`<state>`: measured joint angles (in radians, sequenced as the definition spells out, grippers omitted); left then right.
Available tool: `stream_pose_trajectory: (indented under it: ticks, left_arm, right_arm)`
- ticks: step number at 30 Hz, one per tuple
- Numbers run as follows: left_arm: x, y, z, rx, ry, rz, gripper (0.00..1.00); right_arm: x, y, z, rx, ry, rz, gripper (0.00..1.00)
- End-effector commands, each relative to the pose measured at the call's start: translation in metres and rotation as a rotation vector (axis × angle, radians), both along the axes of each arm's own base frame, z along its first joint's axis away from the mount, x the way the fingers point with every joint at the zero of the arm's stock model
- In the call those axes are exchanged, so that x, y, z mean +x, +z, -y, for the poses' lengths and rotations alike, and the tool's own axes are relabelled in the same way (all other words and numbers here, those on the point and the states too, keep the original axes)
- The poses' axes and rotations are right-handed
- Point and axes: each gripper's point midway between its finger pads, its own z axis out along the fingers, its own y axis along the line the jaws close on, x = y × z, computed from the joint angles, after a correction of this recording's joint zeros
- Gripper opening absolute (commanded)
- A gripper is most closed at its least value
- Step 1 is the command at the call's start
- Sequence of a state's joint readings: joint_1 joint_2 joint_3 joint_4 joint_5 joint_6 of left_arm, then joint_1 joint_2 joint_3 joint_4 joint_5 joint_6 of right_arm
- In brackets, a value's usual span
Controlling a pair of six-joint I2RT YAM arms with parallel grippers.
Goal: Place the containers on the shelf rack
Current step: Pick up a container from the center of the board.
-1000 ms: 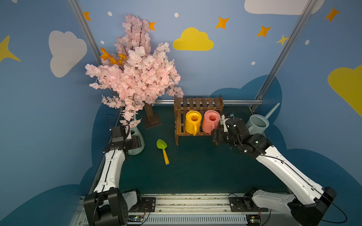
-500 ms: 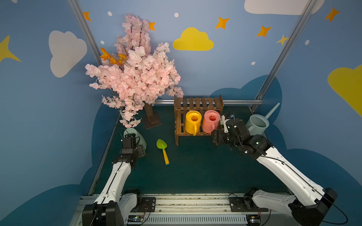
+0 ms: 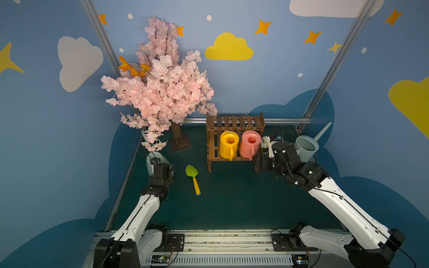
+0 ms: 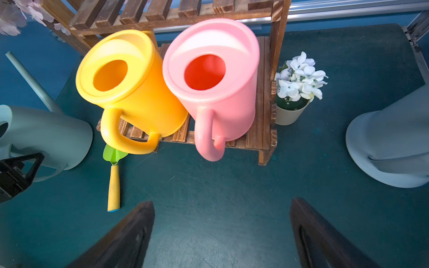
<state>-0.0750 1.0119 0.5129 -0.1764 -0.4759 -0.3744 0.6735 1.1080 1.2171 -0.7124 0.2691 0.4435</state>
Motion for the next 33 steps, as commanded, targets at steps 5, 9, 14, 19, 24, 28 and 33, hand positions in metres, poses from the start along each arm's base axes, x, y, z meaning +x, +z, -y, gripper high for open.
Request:
stream_pose_trajectory:
  ticks: [5,9,14,19,24,28,33]
  left_arm:
    - [0.01,0.002,-0.002,-0.01,0.036,0.019,0.52]
    - [0.01,0.001,-0.001,-0.017,0.038,0.015,0.36]
    - [0.001,0.002,-0.001,-0.018,0.032,0.019,0.2]
    - [-0.011,0.003,0.002,-0.032,0.016,0.006,0.13]
    - [-0.026,0.013,0.011,-0.086,-0.015,0.006,0.09]
    - [-0.036,0.025,0.02,-0.134,-0.05,0.003,0.06]
    - [-0.051,0.036,0.041,-0.233,-0.125,-0.077,0.03]
  right_arm:
    - [-0.001,0.0,0.01,-0.017,-0.019,0.007,0.92]
    - [0.0,0.0,0.012,-0.019,-0.022,0.009,0.92]
    - [-0.001,0.002,0.015,-0.017,-0.025,0.014,0.92]
    - [-0.001,0.004,0.019,-0.015,-0.036,0.024,0.92]
    - [-0.001,0.008,0.024,-0.015,-0.046,0.038,0.92]
    - [-0.001,0.009,0.029,-0.021,-0.053,0.044,0.92]
    - [-0.001,0.01,0.037,-0.03,-0.064,0.056,0.92]
